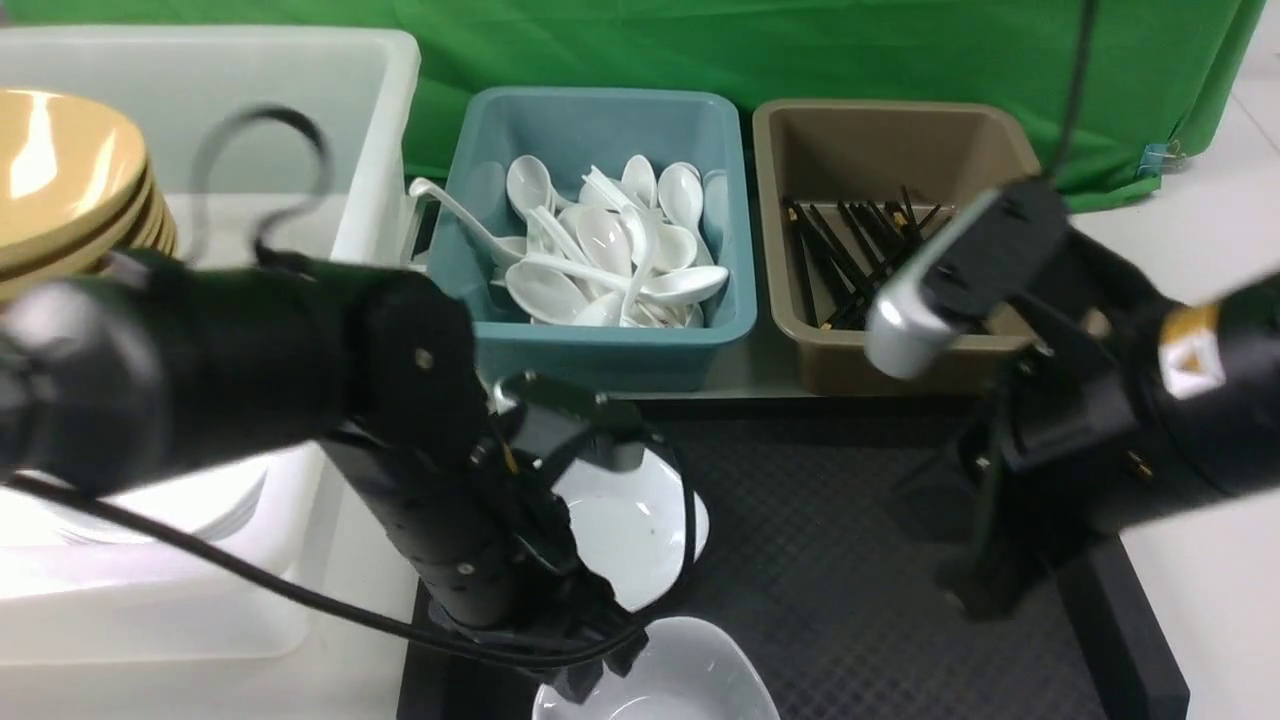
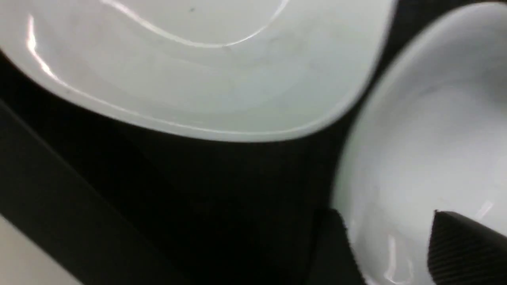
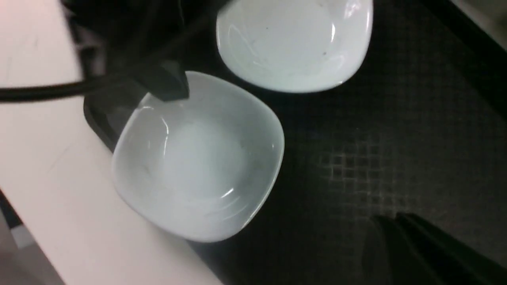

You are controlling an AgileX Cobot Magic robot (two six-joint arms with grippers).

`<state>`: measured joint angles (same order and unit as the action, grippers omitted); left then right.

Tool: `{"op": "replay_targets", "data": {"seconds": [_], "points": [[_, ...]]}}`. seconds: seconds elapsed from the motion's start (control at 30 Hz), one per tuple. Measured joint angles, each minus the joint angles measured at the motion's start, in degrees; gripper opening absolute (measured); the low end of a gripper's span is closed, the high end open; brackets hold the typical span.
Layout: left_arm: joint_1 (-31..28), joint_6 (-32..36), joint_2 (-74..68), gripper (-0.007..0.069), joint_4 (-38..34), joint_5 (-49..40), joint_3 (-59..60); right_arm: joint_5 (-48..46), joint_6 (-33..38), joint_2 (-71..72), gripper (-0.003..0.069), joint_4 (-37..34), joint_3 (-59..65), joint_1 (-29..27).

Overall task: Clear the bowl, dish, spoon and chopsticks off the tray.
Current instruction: Use the left arm to grab the plate, then use the left arm to put the plate into the large storage box on the left

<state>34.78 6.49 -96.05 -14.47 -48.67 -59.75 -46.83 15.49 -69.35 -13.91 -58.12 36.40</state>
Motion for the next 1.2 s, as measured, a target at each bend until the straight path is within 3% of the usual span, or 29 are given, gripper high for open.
{"op": "replay_targets", "data": {"seconds": [0.13, 0.3, 0.37, 0.47, 0.5, 0.57, 0.7, 0.8, 0.93, 1.03, 1.07, 1.1, 1.13, 1.2], "points": [[0.0, -0.4, -4.0, 0.0461, 0.4, 2.2, 0.0, 2.1, -0.9, 4.5, 0.0007, -0.1, 1.2, 0.1], [0.0, -0.4, -6.7, 0.0467, 0.2, 4.3, -0.4, 3.5, -2.1, 6.5, 0.0007, -0.2, 1.3, 0.1], [0.0, -0.4, -7.2, 0.0416, -0.8, 4.5, -0.6, 3.6, -2.3, 6.6, 0.0007, -0.4, 1.3, 0.1], [0.0, -0.4, -7.5, 0.0272, -3.3, 4.1, -0.6, 3.6, -2.3, 6.6, 0.0007, -0.5, 1.3, 0.1], [0.0, -0.4, -7.7, 0.0177, -4.2, 3.3, -0.6, 3.6, -2.3, 6.6, 0.0007, -0.5, 1.3, 0.1], [0.0, -0.6, -6.8, 0.0095, -6.6, 2.0, -1.0, 3.5, -2.3, 6.6, 0.0007, -0.5, 1.3, 0.1], [-0.3, -1.6, -2.9, 0.0022, -7.3, -0.4, -2.4, 3.2, -2.0, 6.5, 0.0007, -0.7, -0.6, 0.1], [-1.4, -1.7, -0.7, 0.0012, -7.4, -1.9, -3.8, 3.2, -0.8, 6.5, 0.0007, -0.9, -2.8, 0.1], [-6.8, -1.8, 5.4, 0.0011, -9.9, -5.7, -10.6, 2.9, 3.1, 5.6, 0.0007, -1.6, -9.0, 0.1], [-16.9, -1.6, 11.9, 0.0011, -10.9, -9.5, -15.0, -0.2, 6.7, 1.4, 0.0007, -3.4, -17.1, 0.9], [-16.9, -1.6, 12.2, 0.0011, -10.9, -9.6, -15.1, -0.7, 7.0, 0.6, 0.0007, -3.6, -18.3, 1.2], [-23.6, -1.5, 15.1, 0.0011, -11.5, -10.5, -15.2, -2.9, 8.9, -2.3, 0.0007, -4.4, -22.5, 2.7], [-24.4, -1.4, 15.5, 0.0011, -11.5, -10.5, -15.2, -3.6, 9.1, -3.2, 0.0007, -4.6, -23.8, 3.0], [-35.5, -0.5, 19.4, 0.0011, -11.8, -12.0, -15.2, -8.0, 11.8, -9.5, 0.0007, -5.4, -32.6, 6.8]]}}
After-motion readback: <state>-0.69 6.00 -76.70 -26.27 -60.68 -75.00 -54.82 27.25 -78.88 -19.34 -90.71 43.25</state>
